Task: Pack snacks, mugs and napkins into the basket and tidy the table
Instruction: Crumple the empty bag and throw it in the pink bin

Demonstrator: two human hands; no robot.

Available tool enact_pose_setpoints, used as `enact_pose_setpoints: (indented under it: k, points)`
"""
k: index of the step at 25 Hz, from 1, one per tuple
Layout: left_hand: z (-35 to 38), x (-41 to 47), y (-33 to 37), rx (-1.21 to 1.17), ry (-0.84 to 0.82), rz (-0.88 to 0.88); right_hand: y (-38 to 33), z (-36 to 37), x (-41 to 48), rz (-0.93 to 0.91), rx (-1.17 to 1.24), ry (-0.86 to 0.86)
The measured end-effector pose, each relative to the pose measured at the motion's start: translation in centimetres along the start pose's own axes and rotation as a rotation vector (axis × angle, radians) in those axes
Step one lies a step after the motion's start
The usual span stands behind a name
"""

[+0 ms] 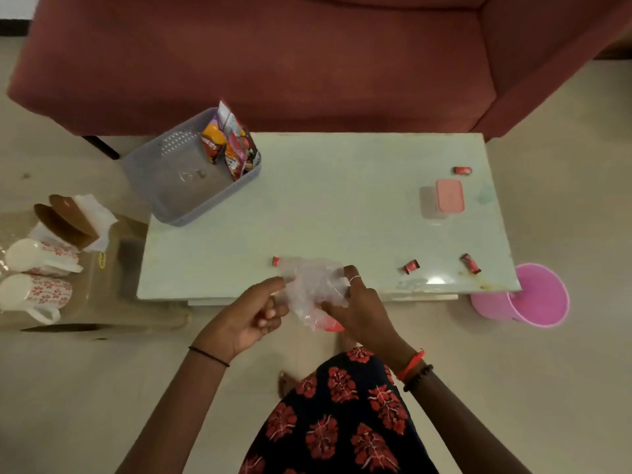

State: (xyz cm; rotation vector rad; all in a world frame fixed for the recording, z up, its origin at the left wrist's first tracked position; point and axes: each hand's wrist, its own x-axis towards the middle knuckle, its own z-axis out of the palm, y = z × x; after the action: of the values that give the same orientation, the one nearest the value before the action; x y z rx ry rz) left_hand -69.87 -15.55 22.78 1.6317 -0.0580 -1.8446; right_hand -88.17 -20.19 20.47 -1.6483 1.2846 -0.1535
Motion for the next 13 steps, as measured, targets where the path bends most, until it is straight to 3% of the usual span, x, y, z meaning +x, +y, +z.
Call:
enact_pose_setpoints:
  k: [2, 5, 10, 13]
  points:
    - [2.3, 1.3, 0.6, 0.206, 0.142, 0.139, 2.6, -2.1, -0.5, 0.082, 0.117, 0.127]
    - [6.8, 3.2, 2.1, 0.282, 0.29, 0.336, 7.6, -6.6, -1.3, 0.172, 0.093, 0.336]
    - [17.4, 8.9, 1.2, 0.394, 0.221, 0.296, 18.7, -16.5, -2.6, 0.37, 0.219, 0.446]
    - [26.3, 13.4, -0.7, 0.439, 0.143, 0.242, 27.0, -22.9, -3.3, 0.447, 0.296, 0.63]
